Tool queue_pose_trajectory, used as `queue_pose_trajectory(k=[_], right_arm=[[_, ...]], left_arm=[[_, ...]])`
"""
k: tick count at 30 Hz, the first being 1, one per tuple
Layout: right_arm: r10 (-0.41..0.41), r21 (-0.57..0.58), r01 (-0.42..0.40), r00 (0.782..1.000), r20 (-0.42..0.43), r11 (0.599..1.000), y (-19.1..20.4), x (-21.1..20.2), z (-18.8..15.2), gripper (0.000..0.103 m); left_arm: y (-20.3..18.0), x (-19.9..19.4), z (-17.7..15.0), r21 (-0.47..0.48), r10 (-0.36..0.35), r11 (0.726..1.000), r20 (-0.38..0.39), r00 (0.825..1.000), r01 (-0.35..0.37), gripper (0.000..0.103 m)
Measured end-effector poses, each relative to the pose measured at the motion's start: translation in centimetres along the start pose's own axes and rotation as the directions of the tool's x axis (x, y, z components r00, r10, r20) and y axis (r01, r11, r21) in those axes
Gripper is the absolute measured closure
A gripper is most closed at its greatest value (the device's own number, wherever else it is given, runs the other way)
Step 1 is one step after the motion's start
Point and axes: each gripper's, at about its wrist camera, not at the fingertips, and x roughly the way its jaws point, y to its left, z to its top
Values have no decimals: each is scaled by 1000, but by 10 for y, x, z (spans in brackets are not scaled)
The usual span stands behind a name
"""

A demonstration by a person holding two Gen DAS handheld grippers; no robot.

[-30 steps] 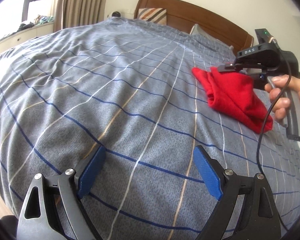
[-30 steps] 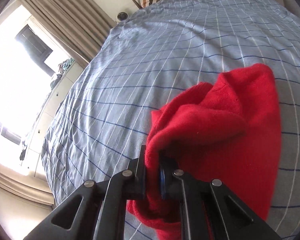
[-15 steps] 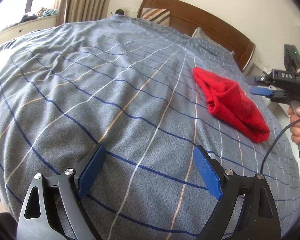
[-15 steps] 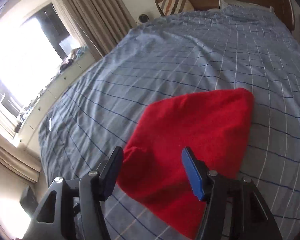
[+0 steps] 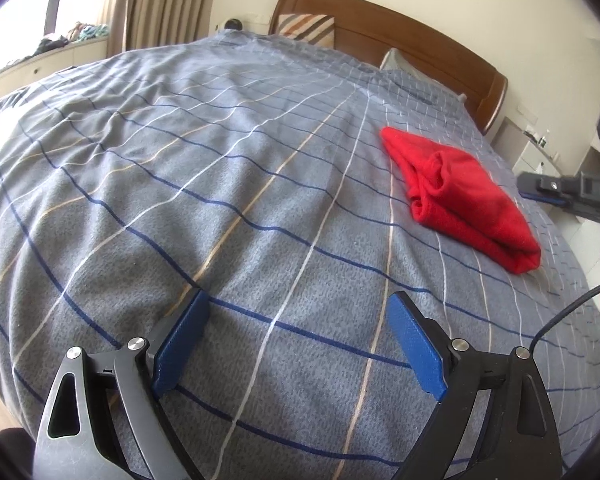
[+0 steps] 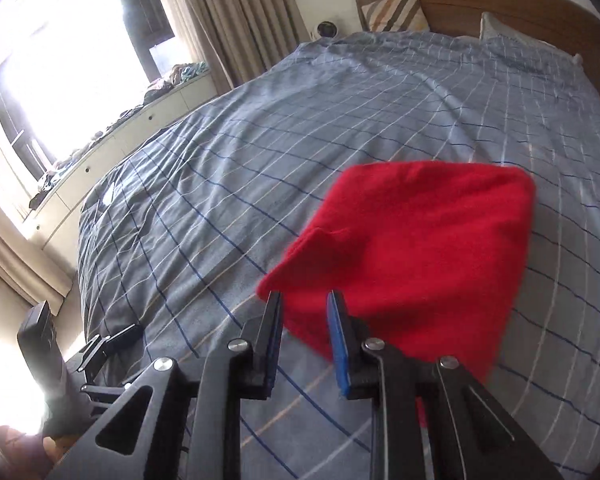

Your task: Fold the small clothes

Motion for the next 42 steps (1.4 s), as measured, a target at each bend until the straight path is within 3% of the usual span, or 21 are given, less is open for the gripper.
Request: queue_pose_trajectory(k=[4,8,11,13,14,15,16,18,19,21,24,29,31,33,34,35,37,38,42], right_arm=[[-116,62,120,991,-59,991,-45,-6,-26,79],[-116,96,130,984,-134,987,-61,25,-54,79],[-90,121,103,990,-112,987,-60,12,-57,78],[-68,157,84,992,-103,984,-67,0,-56,64],[-59,186,74,995,-85,980,-74,-7,-54,46],[-54,226,64,997,-50,972,-83,-15,-51,32],[-54,271,55,998,-12,961,-94,-21,-46,28],[-39,374,17,998,50,927,-116,-26,-36,27],[-13,422,-18,998,70,906,-126,-23,-30,26],[30,515,-65,997,76,855,-148,-7,-20,25],[110,622,-143,990,92,770,-171,26,-14,26],[219,704,-264,963,155,660,-180,76,-6,26],[189,692,-219,975,120,688,-173,87,1,35],[98,612,-96,995,32,785,-159,90,11,65],[40,551,-33,999,-1,834,-149,88,16,66],[-20,473,24,1000,-13,880,-136,85,22,70],[-155,279,151,988,-8,948,-101,78,33,72],[-198,206,191,980,11,960,-86,74,36,73],[-231,100,218,962,148,971,-51,37,52,73]], left_arm=[[-3,1,-1,6,5,1000,-4,1000,-5,8],[-11,-2,-2,75,16,997,-30,999,-14,8],[-17,-11,13,61,-75,995,-43,996,78,8],[-28,-9,41,51,-164,985,-46,985,166,8],[-38,-4,59,50,-202,978,-54,978,204,5],[-49,7,77,44,-250,966,-83,965,254,3],[-60,23,96,27,-305,950,-134,943,312,3],[-83,62,126,-15,-381,921,-241,893,389,3],[-92,80,137,-12,-364,927,-268,892,375,3],[-108,112,151,29,-277,953,-310,909,300,4],[-119,139,158,67,-213,965,-351,912,252,4],[-120,168,147,64,-194,967,-433,880,245,4],[-120,171,139,83,-173,970,-425,889,229,6],[-122,168,132,120,-151,969,-399,904,215,27],[-125,165,128,126,-181,960,-401,898,250,57],[-127,163,125,116,-217,951,-414,884,287,76],[-134,152,122,171,-178,952,-371,911,255,81],[-137,145,122,190,-167,951,-353,921,245,83],[-137,99,147,171,-222,948,-245,944,268,83]])
